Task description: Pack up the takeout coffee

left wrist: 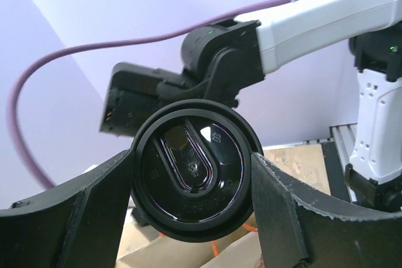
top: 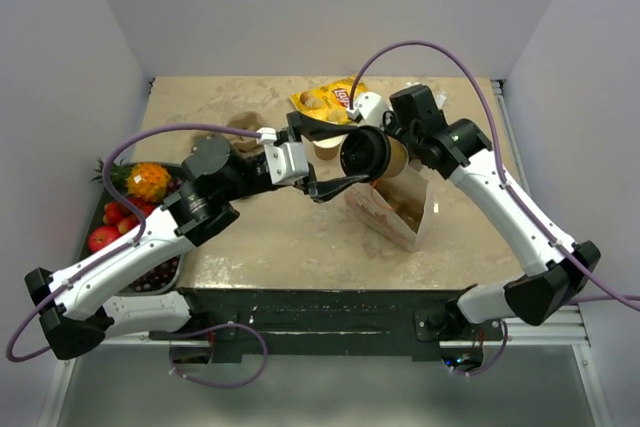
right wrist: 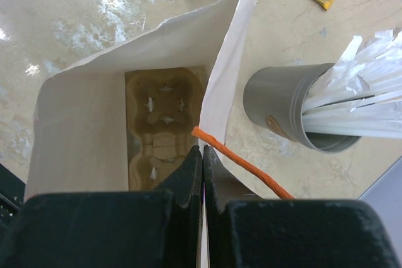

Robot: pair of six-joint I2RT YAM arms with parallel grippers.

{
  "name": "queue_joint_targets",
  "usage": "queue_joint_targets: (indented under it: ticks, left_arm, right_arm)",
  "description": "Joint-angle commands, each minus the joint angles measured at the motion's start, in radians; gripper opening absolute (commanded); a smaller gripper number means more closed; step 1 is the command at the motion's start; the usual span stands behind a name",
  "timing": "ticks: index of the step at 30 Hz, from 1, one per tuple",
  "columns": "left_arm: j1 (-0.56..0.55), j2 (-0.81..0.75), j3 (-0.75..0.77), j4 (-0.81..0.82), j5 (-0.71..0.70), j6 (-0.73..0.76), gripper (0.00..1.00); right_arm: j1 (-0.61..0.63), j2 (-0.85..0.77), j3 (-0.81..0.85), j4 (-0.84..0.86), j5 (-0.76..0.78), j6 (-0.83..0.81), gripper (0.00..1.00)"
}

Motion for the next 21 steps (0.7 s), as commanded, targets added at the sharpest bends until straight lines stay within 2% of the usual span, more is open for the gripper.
queue_joint_targets:
  ticks: [1,6,11,16,21]
  left_arm:
    - [-0.060,0.037,0.025,0.153,0.024,0.017,0.38]
    - [-0.086,0.066,0.017,0.167,0.049,0.045,0.38]
    - [-0.094,0.069,0.028,0.159,0.052,0.066,0.38]
    - [-0.098,0.091,-0.001,0.168,0.023,0.071,0.38]
    - [-0.103,0.114,-0.073,0.268,-0.017,0.063,0.37]
  right_arm:
    - [-0.001,-0.002,0.055,0.024,0.017,0.051,0.00]
    - [-0.074,0.008,0.147,0.030,0.069,0.048,0.00]
    - [-0.073,0.007,0.248,-0.007,0.075,-0.041,0.00]
    - [-0.047,-0.010,0.190,-0.013,0.019,-0.041,0.00]
    - [-0.031,-0.016,0.118,0.014,-0.003,-0.017,0.00]
